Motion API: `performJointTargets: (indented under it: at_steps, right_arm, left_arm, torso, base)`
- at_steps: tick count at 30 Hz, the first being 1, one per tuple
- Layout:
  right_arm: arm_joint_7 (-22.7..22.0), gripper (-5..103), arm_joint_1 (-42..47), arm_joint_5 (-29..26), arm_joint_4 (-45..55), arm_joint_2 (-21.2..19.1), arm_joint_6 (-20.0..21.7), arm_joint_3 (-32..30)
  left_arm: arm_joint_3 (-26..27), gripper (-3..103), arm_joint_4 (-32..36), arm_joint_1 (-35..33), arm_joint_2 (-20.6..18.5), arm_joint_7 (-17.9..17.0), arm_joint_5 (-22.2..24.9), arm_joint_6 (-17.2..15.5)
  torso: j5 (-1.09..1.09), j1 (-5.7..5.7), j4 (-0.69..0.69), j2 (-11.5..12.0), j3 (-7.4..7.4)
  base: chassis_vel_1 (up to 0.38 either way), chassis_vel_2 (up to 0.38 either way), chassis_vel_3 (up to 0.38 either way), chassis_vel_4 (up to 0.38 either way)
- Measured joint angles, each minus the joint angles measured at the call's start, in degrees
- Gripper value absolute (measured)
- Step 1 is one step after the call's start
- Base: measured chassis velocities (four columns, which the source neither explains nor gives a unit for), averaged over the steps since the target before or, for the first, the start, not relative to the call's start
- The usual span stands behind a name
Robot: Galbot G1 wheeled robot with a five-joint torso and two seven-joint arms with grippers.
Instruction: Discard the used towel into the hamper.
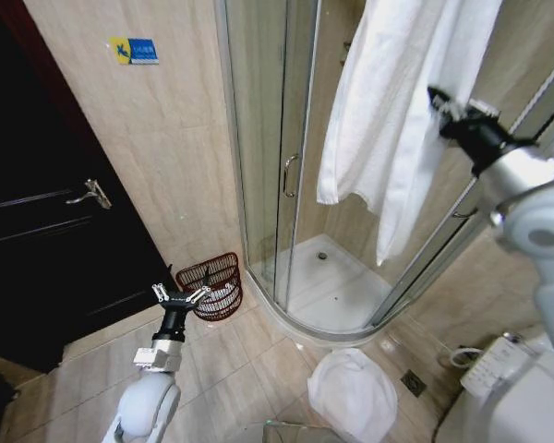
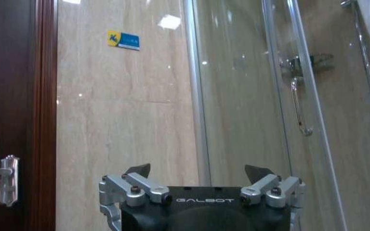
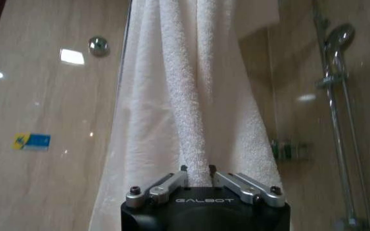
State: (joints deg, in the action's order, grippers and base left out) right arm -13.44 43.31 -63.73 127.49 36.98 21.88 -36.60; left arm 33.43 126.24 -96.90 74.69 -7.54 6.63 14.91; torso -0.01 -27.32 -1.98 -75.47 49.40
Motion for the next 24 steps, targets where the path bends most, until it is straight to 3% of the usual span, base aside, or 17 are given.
performJointTargets:
  at_steps: [8, 16, 19, 24]
  right_arm:
    - [-0.1, 4, 11.6, 4.5, 5.0, 4.7, -1.2, -1.3]
    - [0.9, 4, 21.9, 12.1, 8.9, 13.0, -2.7, -1.7]
    - [1.7, 4, 26.5, 16.7, 9.9, 19.1, -3.6, -0.9]
    - [3.5, 4, 29.8, 21.6, 10.2, 24.4, -4.3, 0.4]
  left_arm:
    - [0.2, 99, 0.8, -0.8, -0.1, 0.0, -0.3, 0.3]
    - [1.0, 99, 1.4, -1.9, -0.3, 0.0, -0.3, 1.4]
    - [1.0, 99, 1.7, -1.8, -0.4, 0.0, -0.1, 1.4]
    - [1.0, 99, 2.1, -1.7, -0.5, 0.1, 0.0, 1.4]
  torso:
    - [0.02, 0.00, 0.00, 0.0, 0.01]
    - [0.00, 0.00, 0.00, 0.0, 0.00]
    - [0.02, 0.00, 0.00, 0.0, 0.00]
    - [0.01, 0.00, 0.00, 0.0, 0.01]
  base:
    - [0.000, 0.000, 0.000, 0.000]
    - [0.000, 0.000, 0.000, 0.000]
    - [0.000, 0.000, 0.000, 0.000]
    - [0.000, 0.000, 0.000, 0.000]
